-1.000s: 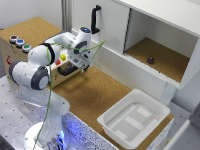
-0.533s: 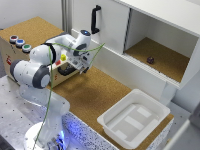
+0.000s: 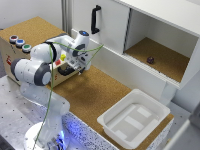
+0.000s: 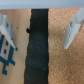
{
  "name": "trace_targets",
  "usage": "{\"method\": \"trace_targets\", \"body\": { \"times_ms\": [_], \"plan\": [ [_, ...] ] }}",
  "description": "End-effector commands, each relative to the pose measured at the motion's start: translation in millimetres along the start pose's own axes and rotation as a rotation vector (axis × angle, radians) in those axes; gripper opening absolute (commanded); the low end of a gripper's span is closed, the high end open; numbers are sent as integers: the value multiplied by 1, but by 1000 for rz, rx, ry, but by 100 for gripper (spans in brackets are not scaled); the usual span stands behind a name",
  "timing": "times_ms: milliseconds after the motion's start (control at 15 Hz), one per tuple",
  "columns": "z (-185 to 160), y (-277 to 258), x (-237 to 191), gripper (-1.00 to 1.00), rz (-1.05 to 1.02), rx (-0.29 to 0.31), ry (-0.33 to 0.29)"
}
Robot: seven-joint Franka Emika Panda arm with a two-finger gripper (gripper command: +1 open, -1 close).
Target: Go close the drawer
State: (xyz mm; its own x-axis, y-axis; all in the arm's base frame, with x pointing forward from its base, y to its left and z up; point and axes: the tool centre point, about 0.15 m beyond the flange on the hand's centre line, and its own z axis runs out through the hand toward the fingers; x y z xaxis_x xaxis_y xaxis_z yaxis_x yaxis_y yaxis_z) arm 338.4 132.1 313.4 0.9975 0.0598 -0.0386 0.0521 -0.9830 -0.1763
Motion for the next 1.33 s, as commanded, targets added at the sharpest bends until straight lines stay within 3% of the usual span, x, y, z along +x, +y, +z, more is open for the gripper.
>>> {"method": "trace_targets", "body": {
  "times_ms": [0, 467, 867, 1267],
  "plan": [
    [15, 7, 8, -100, 21, 58, -1],
    [27, 0, 18, -100, -9, 57, -22],
    [13, -14, 24, -100, -32, -45, 42],
    [15, -17, 37, -100, -52, -58, 30]
  ]
}}
